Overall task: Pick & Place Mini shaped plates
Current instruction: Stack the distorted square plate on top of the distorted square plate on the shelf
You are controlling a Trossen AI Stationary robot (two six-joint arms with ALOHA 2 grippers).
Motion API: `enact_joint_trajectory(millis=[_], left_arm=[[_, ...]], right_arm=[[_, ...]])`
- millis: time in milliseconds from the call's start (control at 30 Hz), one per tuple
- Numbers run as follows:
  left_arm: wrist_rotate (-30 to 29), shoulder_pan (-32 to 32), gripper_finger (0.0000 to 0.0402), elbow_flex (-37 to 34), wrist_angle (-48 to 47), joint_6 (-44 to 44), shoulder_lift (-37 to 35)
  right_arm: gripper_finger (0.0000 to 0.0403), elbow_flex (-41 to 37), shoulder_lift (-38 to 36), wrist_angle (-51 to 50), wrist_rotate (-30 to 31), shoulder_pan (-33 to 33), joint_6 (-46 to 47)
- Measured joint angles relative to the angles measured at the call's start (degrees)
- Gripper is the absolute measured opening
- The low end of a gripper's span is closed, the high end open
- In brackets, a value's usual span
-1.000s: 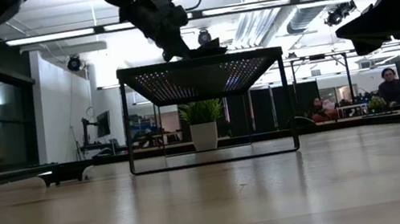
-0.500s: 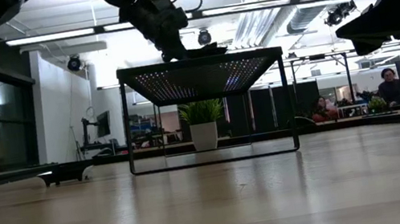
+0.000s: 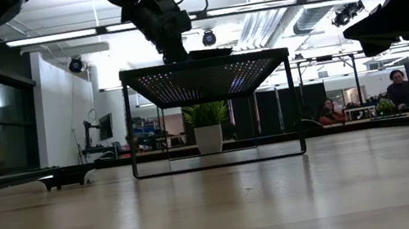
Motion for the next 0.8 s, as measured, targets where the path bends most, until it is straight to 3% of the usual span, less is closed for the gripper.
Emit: enact_joint_trajectory(millis=[467, 800], left_arm=[[-0.58, -0.07, 0.0003, 0.0, 0.04, 0.02, 0.0], [-0.66, -0.42, 0.0059, -0.01, 0.31, 0.24, 0.07]], right_arm=[[0.0009, 0.0, 0.0, 0.0, 0.0, 0.0, 0.01], [0.0005, 0.0, 0.0, 0.0, 0.01, 0.0, 0.0]])
